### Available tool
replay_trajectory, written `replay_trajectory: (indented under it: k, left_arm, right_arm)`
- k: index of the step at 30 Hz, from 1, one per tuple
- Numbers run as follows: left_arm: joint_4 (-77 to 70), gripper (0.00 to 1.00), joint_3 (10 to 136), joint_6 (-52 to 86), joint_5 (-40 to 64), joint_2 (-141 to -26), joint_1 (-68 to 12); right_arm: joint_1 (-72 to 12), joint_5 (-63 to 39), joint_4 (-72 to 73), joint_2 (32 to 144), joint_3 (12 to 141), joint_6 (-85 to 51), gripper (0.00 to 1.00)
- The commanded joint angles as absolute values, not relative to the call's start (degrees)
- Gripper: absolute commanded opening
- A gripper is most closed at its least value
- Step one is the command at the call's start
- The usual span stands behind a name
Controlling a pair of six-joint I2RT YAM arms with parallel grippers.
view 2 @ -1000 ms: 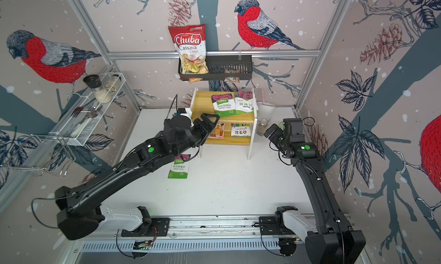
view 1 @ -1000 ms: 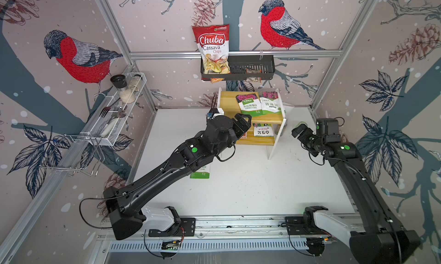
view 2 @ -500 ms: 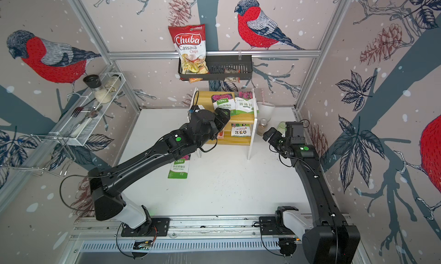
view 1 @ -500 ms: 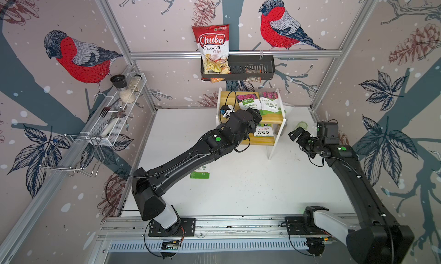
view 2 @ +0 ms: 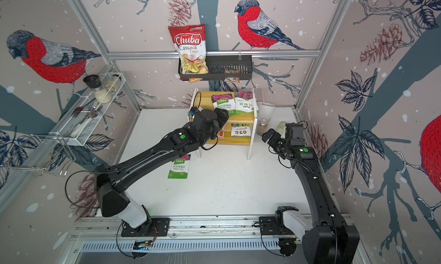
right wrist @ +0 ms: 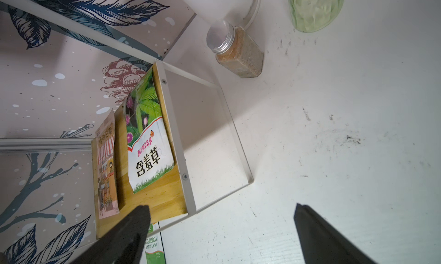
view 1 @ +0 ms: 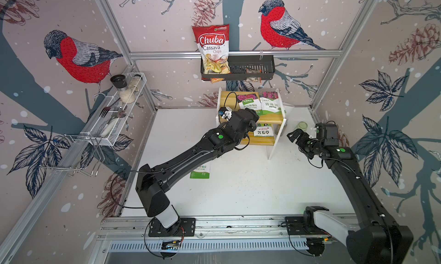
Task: Take the seed bag off the shelf
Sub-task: Pick up the seed packet from the shelf.
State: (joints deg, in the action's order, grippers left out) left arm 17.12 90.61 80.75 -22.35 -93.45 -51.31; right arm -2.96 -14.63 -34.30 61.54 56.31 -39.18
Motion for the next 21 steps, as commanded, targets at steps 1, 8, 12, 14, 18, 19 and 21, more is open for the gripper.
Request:
replay_trajectory:
  k: [1, 8, 12, 14, 18, 19, 21]
  left_arm:
    - [15.7, 0.93, 88.9, 81.7, -21.1, -93.1, -50.3]
    - [15.7, 0.84, 86.9, 81.9, -20.1, -91.9, -49.6]
    - [16.7, 0.8, 85.2, 82.0, -20.7, -89.3, -49.6]
    - [17.6, 0.8, 84.3, 82.0, -21.3, -87.9, -49.6]
    - [18.3, 0.79, 82.2, 81.9, -21.9, -85.3, -49.2]
    - [18.3, 0.79, 81.6, 82.1, -22.0, -84.8, -49.1]
    - [18.1, 0.78, 80.7, 82.0, -21.9, -84.0, -48.8]
  right_arm:
    - [-3.0, -15.4, -32.7, 61.2, 56.2, -39.3, 1.0]
    - [-3.0, -15.6, -32.7, 60.8, 55.8, -39.7, 1.0]
    - [-3.0, -15.6, -32.5, 60.3, 55.2, -40.0, 1.0]
    - [-3.0, -15.6, -32.4, 60.1, 54.8, -40.2, 1.0]
    - [-3.0, -15.9, -31.9, 59.8, 54.0, -40.7, 1.0]
    - [-3.0, -15.9, -31.7, 59.8, 53.9, -40.9, 1.0]
    - [-3.1, -16.2, -31.5, 59.9, 53.7, -41.1, 1.0]
